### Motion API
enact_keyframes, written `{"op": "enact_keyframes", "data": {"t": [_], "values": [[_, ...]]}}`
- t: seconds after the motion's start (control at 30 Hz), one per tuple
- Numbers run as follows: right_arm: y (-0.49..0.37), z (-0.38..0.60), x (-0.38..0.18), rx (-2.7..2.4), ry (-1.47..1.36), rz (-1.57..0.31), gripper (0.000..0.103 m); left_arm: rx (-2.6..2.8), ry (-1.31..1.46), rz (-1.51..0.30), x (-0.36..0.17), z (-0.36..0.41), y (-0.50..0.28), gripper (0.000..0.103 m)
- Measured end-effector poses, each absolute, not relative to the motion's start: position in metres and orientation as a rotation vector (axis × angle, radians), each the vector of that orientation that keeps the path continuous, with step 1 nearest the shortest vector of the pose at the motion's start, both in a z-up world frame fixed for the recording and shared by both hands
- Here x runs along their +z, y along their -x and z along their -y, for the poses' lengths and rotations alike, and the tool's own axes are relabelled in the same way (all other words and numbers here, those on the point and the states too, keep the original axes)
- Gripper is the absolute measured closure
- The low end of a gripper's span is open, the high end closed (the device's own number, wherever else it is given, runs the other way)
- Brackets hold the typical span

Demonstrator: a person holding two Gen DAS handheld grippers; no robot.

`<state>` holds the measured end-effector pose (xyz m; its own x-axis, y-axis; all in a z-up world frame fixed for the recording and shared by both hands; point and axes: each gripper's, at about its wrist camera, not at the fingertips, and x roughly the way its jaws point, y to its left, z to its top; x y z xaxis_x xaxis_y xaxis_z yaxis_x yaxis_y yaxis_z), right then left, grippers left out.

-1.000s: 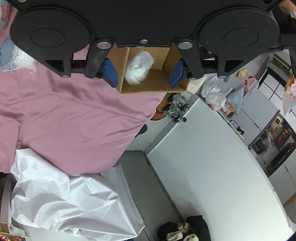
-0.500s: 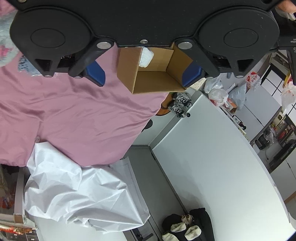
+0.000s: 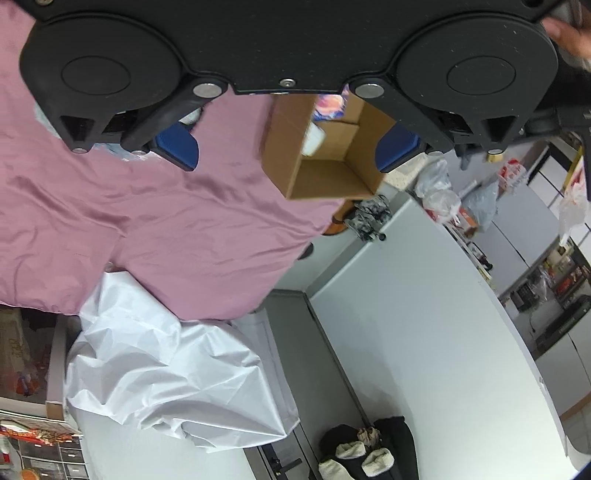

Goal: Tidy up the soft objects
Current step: 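Open the left tool dropping the tissue pack while the right tool releases the bundle into the box, then move the left tool back toward the grey-blue plush slipper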

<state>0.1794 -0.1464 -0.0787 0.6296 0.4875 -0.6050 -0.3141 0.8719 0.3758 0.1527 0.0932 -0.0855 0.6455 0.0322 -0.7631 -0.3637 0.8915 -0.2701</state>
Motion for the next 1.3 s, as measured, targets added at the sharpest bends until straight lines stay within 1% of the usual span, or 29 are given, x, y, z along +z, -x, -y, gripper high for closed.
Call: {"op": "enact_keyframes", "data": {"t": [0.5,0.93,1.13,1.3], "values": [[-0.152,0.194,-0.073,0.437,-0.222,-0.808,0.0,0.212,0.324,-0.882,-0.069,-0.037,-0.144,0.0],[-0.135,0.255,-0.095,0.41,-0.309,-0.849,0.0,0.223,0.227,-0.943,-0.077,0.022,-0.141,0.0],[-0.136,0.281,-0.1,0.423,-0.362,-0.848,0.0,0.215,0.237,-0.949,-0.082,0.048,-0.136,0.0],[-0.14,0.305,-0.112,0.384,-0.446,-0.882,0.0,0.202,0.22,-0.928,-0.082,0.067,-0.137,0.001]]}}
